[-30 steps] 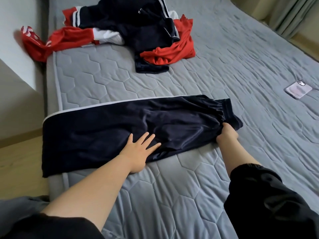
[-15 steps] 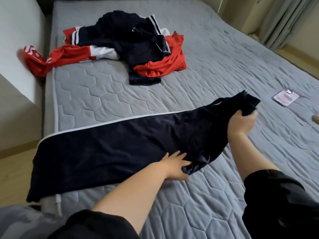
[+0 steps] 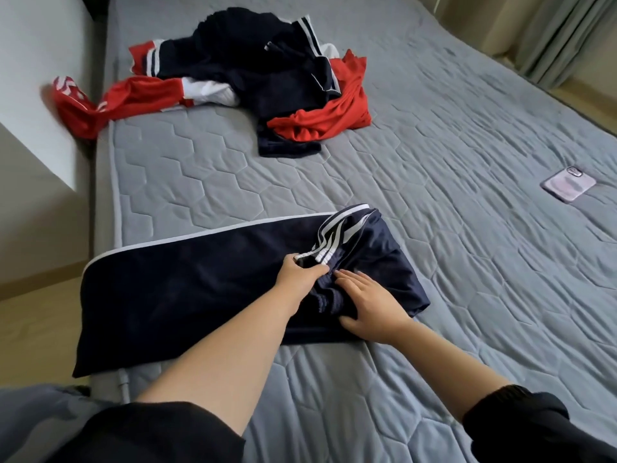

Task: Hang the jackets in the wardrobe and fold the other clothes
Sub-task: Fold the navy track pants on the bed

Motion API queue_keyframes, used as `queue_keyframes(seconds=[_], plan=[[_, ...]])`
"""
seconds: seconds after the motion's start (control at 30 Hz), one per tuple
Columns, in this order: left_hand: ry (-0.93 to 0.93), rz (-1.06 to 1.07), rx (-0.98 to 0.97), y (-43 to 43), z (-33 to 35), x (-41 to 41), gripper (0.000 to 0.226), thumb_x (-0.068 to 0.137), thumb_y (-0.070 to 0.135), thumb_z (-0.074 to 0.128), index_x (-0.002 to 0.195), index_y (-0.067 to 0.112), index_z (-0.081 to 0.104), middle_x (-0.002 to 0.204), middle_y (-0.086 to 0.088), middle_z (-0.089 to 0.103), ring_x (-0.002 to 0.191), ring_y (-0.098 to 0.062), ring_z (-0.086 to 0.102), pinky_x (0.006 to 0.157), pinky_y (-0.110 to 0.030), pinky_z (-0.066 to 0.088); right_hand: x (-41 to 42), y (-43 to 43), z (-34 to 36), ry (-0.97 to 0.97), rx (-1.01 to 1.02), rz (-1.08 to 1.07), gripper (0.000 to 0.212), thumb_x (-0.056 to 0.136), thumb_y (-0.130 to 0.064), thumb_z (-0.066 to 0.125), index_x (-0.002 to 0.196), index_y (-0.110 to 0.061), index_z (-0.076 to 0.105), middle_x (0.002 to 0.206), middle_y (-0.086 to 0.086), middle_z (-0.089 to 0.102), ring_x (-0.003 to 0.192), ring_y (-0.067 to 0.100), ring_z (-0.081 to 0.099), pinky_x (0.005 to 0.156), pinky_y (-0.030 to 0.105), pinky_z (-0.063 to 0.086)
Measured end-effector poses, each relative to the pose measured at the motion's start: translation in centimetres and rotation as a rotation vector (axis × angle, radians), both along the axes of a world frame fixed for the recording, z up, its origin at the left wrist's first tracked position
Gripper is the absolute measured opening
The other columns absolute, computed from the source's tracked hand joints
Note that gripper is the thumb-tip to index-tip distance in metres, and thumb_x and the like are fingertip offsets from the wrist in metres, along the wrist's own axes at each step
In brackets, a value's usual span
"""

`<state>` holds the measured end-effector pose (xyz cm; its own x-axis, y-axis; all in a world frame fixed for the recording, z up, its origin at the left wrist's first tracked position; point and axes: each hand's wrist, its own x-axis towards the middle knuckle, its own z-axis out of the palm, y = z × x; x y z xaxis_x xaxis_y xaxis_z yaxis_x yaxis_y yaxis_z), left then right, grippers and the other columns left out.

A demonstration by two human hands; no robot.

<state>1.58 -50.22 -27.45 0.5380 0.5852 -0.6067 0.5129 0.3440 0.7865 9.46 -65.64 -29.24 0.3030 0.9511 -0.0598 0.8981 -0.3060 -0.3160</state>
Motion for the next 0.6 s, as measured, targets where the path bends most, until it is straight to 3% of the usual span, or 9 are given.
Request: queue_keyframes(seconds=[0.1,0.17,0.23,0.27,0.37,0.43,0.5,0.53,0.6], plan=[[0.009,-0.025,0.067,0.2,-0.4,0.6,0.082,0.083,0.041,0.064,0.148,0.02,0.018,0.144,-0.004,0.04,0.124,-0.022,0.044,0.094,-0.028,0.035,0.4,-0.2,1.3,0.088,0.1,-0.063,0.056,0.084,-0.036,0.057,0.13,-0.005,0.053,0.136,0.008,0.053,0.127,0.023,0.048,0.108,0.029,0.033],[-0.005,-0.042,0.079,0.3,-0.5,0.5,0.092,0.081,0.05,0.063,0.151,0.023,0.009,0.151,-0.004,0.031,0.134,-0.024,0.035,0.098,-0.028,0.03,0.9,0.7,2.4,0.094,0.317,-0.209,0.041,0.086,-0.025,0.053,0.12,-0.002,0.059,0.122,0.011,0.062,0.113,0.028,0.058,0.097,0.028,0.04],[-0.002,-0.125,0.171,0.1,-0.9,0.3,0.098,0.076,0.045,0.072,0.15,0.022,0.011,0.148,-0.004,0.035,0.133,-0.023,0.038,0.094,-0.024,0.029,2.4,2.5,3.0,0.071,0.464,-0.406,0.034,0.087,-0.009,0.049,0.119,-0.001,0.059,0.125,0.013,0.059,0.116,0.031,0.052,0.099,0.024,0.032],[0.002,-0.156,0.221,0.1,-1.0,0.3,0.093,0.076,0.038,0.075,0.148,0.021,0.02,0.143,-0.003,0.041,0.127,-0.022,0.044,0.09,-0.021,0.03,3.3,3.7,3.4,0.092,0.445,-0.498,0.038,0.087,-0.003,0.046,0.124,-0.004,0.054,0.135,0.013,0.051,0.124,0.03,0.043,0.103,0.024,0.027],[-0.007,-0.081,0.251,0.5,-1.1,0.4,0.037,0.085,0.025,0.067,0.118,0.016,0.051,0.122,-0.006,0.06,0.093,-0.014,0.054,0.077,-0.021,0.036,7.0,6.8,4.0,0.168,0.184,-0.622,0.04,0.093,-0.008,0.045,0.132,-0.014,0.048,0.15,0.011,0.03,0.138,0.028,0.022,0.111,0.036,0.02],[-0.025,-0.021,0.154,1.3,-1.0,0.1,0.027,0.093,0.022,0.056,0.118,0.011,0.054,0.116,-0.01,0.061,0.092,-0.016,0.054,0.077,-0.023,0.037,8.6,8.3,4.2,0.208,0.083,-0.645,0.025,0.095,-0.019,0.049,0.108,-0.004,0.064,0.125,0.017,0.056,0.122,0.032,0.043,0.097,0.033,0.032],[0.003,-0.017,0.097,2.6,-0.8,-0.6,0.031,0.095,0.02,0.051,0.124,0.008,0.053,0.117,-0.011,0.061,0.098,-0.021,0.055,0.081,-0.026,0.039,9.0,9.7,4.5,0.253,0.094,-0.64,0.037,0.094,-0.027,0.053,0.08,0.006,0.061,0.083,0.02,0.063,0.086,0.035,0.056,0.069,0.031,0.034],[0.043,-0.019,0.11,3.2,-0.8,-0.9,0.032,0.096,0.019,0.05,0.126,0.009,0.051,0.118,-0.011,0.06,0.1,-0.023,0.056,0.081,-0.027,0.04,8.7,10.2,4.7,0.218,0.124,-0.636,0.04,0.094,-0.029,0.054,0.074,0.006,0.058,0.075,0.02,0.06,0.078,0.034,0.054,0.064,0.031,0.031],[0.17,-0.021,0.223,3.7,-0.3,-1.2,0.038,0.095,0.017,0.049,0.131,0.011,0.042,0.122,-0.011,0.056,0.097,-0.024,0.054,0.079,-0.03,0.04,8.1,10.9,4.5,0.073,0.236,-0.629,0.033,0.094,-0.027,0.054,0.082,0.003,0.061,0.084,0.018,0.062,0.087,0.033,0.052,0.072,0.032,0.031]])
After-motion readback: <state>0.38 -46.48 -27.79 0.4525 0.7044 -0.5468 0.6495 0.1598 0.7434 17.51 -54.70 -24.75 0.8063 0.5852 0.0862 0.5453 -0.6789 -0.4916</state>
